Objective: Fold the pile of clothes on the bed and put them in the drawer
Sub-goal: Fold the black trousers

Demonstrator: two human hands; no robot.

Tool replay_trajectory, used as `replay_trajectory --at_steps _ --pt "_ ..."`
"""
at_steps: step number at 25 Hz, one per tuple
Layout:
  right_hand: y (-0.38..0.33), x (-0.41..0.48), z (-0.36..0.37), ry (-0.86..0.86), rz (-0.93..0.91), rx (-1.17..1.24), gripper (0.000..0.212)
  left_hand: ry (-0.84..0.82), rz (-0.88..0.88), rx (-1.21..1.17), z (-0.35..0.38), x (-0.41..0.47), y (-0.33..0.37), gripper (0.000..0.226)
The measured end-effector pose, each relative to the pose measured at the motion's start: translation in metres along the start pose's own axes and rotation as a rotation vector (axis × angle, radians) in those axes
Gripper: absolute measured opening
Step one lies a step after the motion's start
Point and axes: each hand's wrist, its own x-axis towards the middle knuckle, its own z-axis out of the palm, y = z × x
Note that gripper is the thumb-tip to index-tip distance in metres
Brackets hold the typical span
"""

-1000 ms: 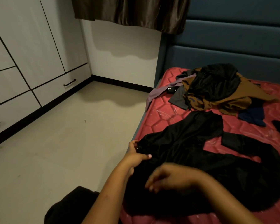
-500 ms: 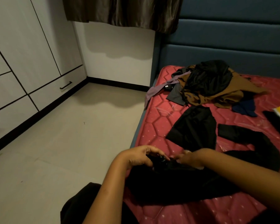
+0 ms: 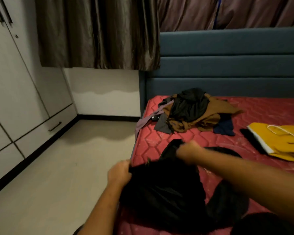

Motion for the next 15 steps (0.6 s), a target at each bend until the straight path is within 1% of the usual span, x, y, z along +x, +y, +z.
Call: replay_trajectory --at_steps 1,2,3,4,5,6,7,8,9,10,11,12,14,15 --pt "0.044 0.01 -0.044 0.246 0.136 -0.078 0.027 0.174 -0.021 -0.023 -0.048 0.028 0.013 0.03" --pt "0.094 0.011 -0.094 0.443 0.257 -0.143 0.029 0.372 -0.031 -0.063 -0.103 0.055 0.032 0.028" --pt "0.139 0.007 -0.148 0.65 0.408 -0.248 0.034 0.588 -0.009 -0.104 -0.159 0.071 0.056 0.027" --pt "0.181 -0.005 -0.195 0.811 0.544 -0.278 0.04 0.771 0.04 -0.15 -0.212 0.078 0.079 0.029" --pt "0.21 -0.023 -0.234 1.009 0.7 -0.378 0.045 0.916 0.088 -0.171 -0.256 0.079 0.098 0.033" --pt "0.224 -0.046 -0.26 1.188 0.851 -0.519 0.044 1.045 0.106 -0.167 -0.291 0.077 0.115 0.035" --pt "0.233 -0.071 -0.273 1.243 1.008 -0.425 0.039 1.16 0.121 -0.162 -0.311 0.073 0.129 0.036" --pt "0.237 -0.087 -0.273 1.354 1.068 -0.317 0.034 1.261 0.139 -0.14 -0.318 0.066 0.137 0.036" --pt "0.236 -0.092 -0.256 1.45 1.036 -0.237 0.03 1.339 0.157 -0.097 -0.312 0.059 0.139 0.035" --pt "0.229 -0.099 -0.229 1.463 0.937 -0.133 0.027 1.357 0.174 -0.045 -0.294 0.054 0.135 0.034" --pt "0.218 -0.102 -0.192 1.419 0.809 0.004 0.024 1.299 0.188 -0.02 -0.267 0.05 0.127 0.033" --pt "0.205 -0.104 -0.148 1.312 0.694 0.166 0.023 1.169 0.174 -0.042 -0.233 0.046 0.113 0.032" --pt "0.169 -0.103 -0.06 0.905 0.493 0.608 0.028 0.823 0.123 -0.216 -0.162 0.034 0.078 0.025" --pt "0.149 -0.105 -0.02 0.707 0.442 0.796 0.03 0.666 0.105 -0.305 -0.131 0.025 0.061 0.022"
